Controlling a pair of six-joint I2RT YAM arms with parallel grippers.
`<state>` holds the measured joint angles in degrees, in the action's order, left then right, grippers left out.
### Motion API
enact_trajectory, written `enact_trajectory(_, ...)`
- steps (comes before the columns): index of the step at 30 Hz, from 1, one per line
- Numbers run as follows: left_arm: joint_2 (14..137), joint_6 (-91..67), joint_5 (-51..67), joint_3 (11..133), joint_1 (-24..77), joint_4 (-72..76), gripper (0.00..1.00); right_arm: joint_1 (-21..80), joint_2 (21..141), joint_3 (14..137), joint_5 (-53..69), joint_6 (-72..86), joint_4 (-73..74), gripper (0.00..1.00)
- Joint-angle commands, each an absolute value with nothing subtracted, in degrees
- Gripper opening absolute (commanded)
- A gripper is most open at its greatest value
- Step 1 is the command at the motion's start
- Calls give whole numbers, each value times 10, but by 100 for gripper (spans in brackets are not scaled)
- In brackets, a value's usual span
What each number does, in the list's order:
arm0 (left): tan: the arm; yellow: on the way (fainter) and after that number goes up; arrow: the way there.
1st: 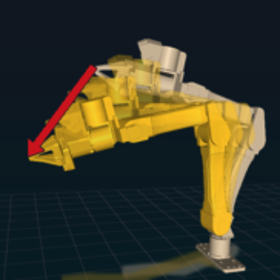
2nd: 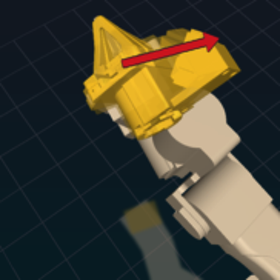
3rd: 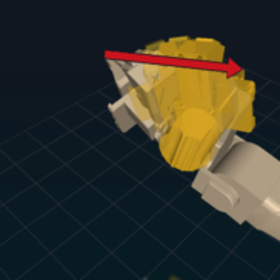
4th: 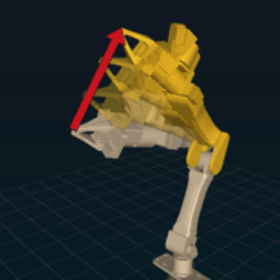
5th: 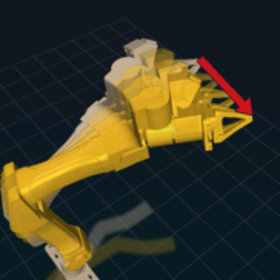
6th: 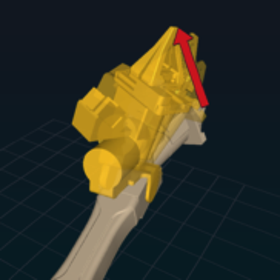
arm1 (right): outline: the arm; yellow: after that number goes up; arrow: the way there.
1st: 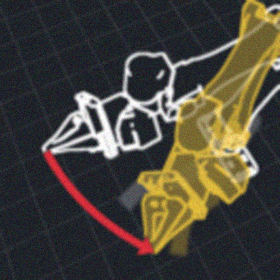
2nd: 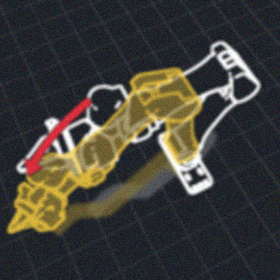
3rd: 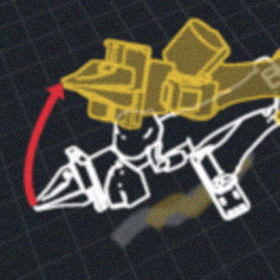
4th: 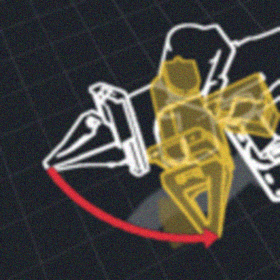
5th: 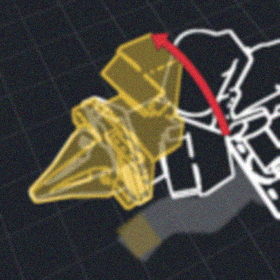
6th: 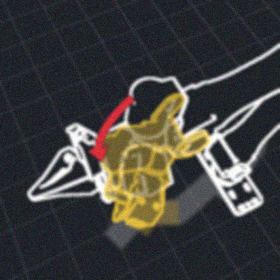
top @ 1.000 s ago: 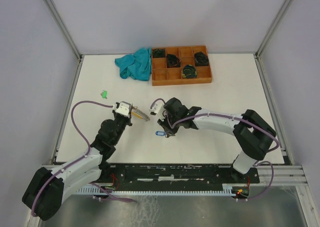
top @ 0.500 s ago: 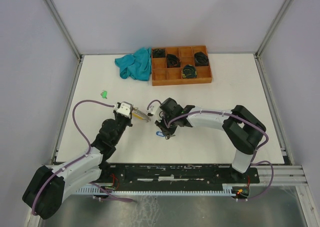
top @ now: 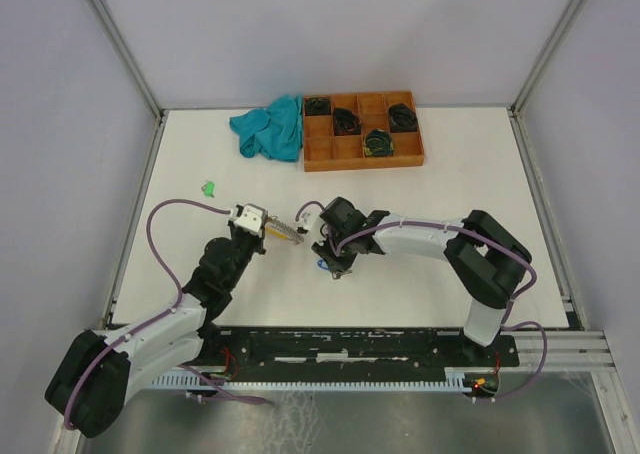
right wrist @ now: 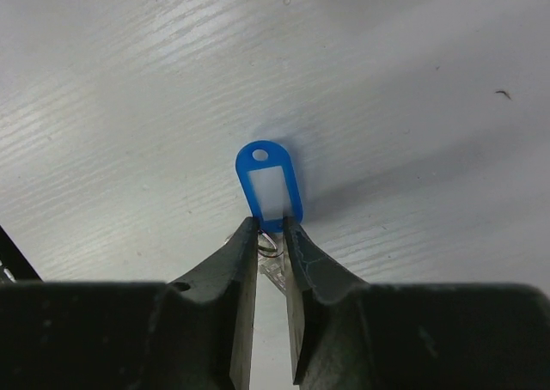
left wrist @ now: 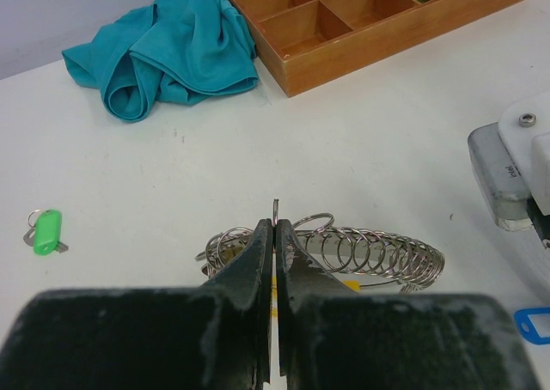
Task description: Put the keys on the keyring
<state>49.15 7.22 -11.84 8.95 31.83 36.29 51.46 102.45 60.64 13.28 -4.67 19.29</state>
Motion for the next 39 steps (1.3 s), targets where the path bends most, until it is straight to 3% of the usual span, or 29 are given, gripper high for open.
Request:
enact_trajectory(1, 489, 45, -114, 116, 315, 404, 3, 512, 1008, 622, 121, -37, 202, 26)
enact_trajectory(17, 486, 44, -113, 116, 315, 403, 3, 505, 970, 622, 74, 24, 237, 32)
enact_trajectory(33, 486, 43, -110, 117, 315, 403, 3, 491, 1021, 612, 116, 66, 210, 29)
enact_trajectory(39, 487, 42, -110, 117, 314, 403, 3, 490, 1016, 611, 126, 67, 206, 23)
